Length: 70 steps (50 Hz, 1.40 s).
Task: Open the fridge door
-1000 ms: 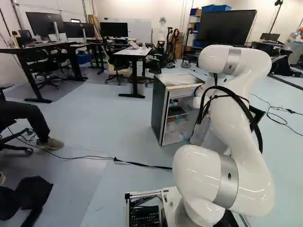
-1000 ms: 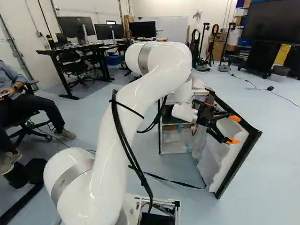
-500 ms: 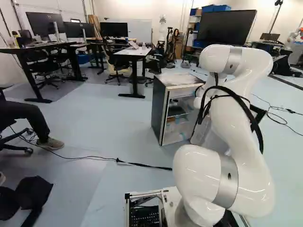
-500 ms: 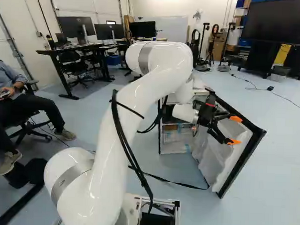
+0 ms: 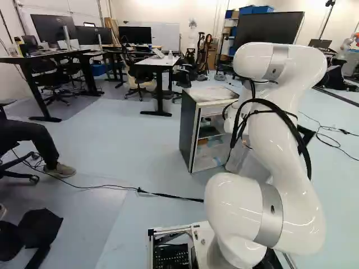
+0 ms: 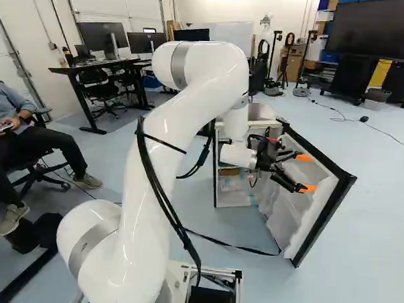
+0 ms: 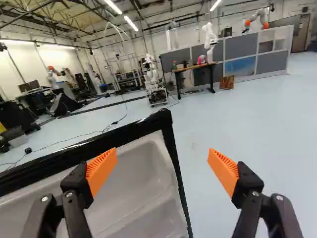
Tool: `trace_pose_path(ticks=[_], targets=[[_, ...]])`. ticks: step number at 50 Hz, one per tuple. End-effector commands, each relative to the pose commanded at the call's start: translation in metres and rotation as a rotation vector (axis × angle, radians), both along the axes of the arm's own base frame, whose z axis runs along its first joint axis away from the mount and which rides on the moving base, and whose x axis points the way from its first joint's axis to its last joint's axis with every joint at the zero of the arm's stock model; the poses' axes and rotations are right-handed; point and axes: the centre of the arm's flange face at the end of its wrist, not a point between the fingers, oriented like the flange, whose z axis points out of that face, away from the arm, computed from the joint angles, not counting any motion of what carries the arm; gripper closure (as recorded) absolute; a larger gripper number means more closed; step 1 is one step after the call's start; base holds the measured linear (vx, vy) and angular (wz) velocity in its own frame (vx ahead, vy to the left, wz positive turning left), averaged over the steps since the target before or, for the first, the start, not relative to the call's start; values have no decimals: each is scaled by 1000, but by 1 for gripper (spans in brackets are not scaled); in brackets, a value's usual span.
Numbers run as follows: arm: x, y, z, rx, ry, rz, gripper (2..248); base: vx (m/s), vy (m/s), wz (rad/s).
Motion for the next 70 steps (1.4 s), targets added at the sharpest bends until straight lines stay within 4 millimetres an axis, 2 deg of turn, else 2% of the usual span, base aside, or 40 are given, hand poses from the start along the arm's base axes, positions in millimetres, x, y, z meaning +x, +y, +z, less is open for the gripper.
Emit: trace_pose_path(ticks=[54,70], targets=[[-49,112,18,18,157,498,3,0,0,0],[-59,123,20,24,170,523,3,0,0,0]])
